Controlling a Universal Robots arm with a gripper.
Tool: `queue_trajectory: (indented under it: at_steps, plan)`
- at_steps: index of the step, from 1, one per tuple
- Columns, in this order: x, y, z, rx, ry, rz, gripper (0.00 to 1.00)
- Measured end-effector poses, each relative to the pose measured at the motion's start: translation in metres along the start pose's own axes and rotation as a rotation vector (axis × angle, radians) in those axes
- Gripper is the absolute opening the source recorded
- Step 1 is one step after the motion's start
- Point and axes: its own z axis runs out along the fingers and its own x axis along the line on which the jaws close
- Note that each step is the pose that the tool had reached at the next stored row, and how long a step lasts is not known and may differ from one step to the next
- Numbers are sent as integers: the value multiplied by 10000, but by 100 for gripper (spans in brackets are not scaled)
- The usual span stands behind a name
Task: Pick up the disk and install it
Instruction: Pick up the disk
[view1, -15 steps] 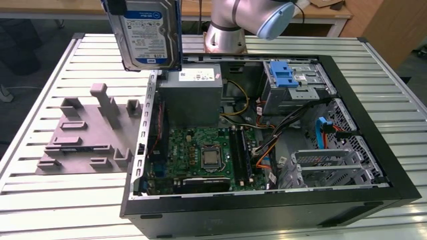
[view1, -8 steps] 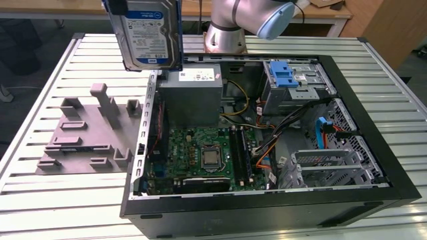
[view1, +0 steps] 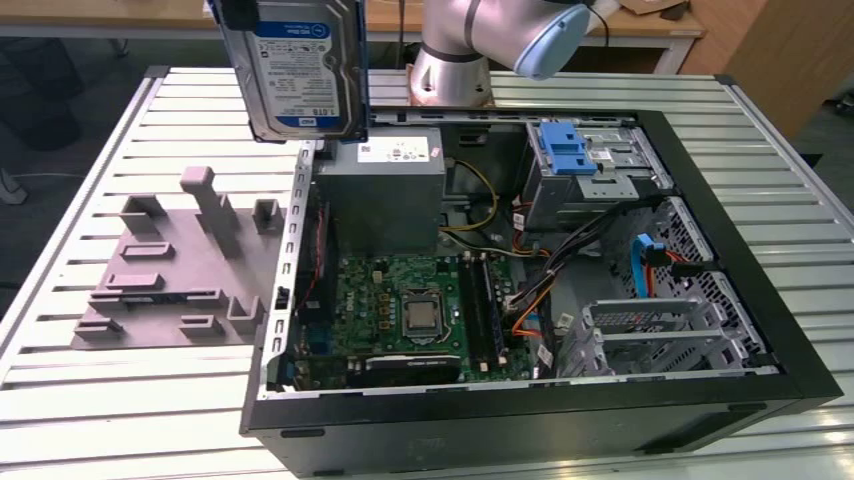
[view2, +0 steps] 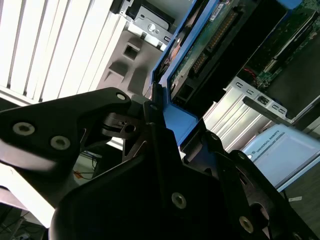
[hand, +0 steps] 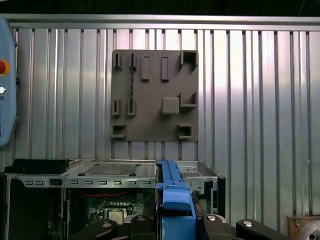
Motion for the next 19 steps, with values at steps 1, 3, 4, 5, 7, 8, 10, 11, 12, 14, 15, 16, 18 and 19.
queue_trajectory:
  at_steps: [1,3,4,5,7,8,10,11,12,14,15,16,18,19]
  plan:
    - [0,-6,0,0,0,0,36]
    - [0,-17,-1,0,0,0,36]
    - [0,-22,0,1,0,0,36]
    - [0,-26,-1,1,0,0,36]
    - [0,-33,-1,0,0,1,36]
    - [-1,-37,-1,0,0,1,36]
    - [0,-43,-1,0,0,0,36]
    - [-1,-46,-1,0,0,1,36]
    - [-1,-48,-1,0,0,1,36]
    - [-1,-53,-1,0,0,0,36]
    - [-1,-56,-1,0,0,0,36]
    - [-1,-58,-1,1,-1,0,36]
    - [-1,-63,-2,0,0,1,36]
    - [-1,-65,-2,0,0,1,36]
